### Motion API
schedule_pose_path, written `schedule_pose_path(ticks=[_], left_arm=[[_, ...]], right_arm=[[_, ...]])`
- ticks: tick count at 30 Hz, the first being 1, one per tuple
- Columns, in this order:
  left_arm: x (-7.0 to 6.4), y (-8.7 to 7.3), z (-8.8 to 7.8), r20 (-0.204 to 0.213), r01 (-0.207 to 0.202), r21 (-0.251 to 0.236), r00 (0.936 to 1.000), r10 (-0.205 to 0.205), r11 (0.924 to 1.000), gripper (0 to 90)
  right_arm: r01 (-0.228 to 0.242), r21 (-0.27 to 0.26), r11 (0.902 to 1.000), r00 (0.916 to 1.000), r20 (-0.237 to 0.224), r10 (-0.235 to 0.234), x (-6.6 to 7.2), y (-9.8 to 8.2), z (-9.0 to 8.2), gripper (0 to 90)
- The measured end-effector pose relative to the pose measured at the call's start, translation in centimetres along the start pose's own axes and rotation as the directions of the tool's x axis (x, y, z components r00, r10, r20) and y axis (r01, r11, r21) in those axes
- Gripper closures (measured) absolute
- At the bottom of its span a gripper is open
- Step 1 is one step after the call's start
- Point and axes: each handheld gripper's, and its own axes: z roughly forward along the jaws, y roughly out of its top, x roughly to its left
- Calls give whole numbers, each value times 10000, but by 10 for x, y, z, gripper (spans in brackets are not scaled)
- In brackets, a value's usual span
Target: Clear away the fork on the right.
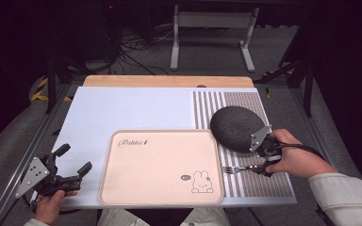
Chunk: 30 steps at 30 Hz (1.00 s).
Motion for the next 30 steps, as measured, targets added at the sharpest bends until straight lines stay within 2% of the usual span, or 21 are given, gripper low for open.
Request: schedule_pose_path(ticks=[3,9,14,19,23,30], left_arm=[[0,0,0,2,-18,-6,10000,18,10000,24],[0,0,0,-1,-3,-4,10000,3,10000,24],[0,0,0,5,-21,6,10000,21,10000,24],[0,0,0,-1,-21,7,10000,21,10000,24],[0,0,0,11,-38,-33,10000,38,10000,26],[0,0,0,20,-38,-38,10000,38,10000,26]], right_arm=[[159,288,9995,9998,-119,-156,1,0,3,177],[264,393,9989,9986,-465,-246,1,-2,11,219],[316,541,9980,9981,-548,-286,1,-3,17,251],[582,731,9956,9952,-830,-521,-1,-5,26,342],[695,807,9943,9945,-837,-627,-2,-7,32,409],[835,955,9919,9928,-942,-745,-6,-9,38,468]])
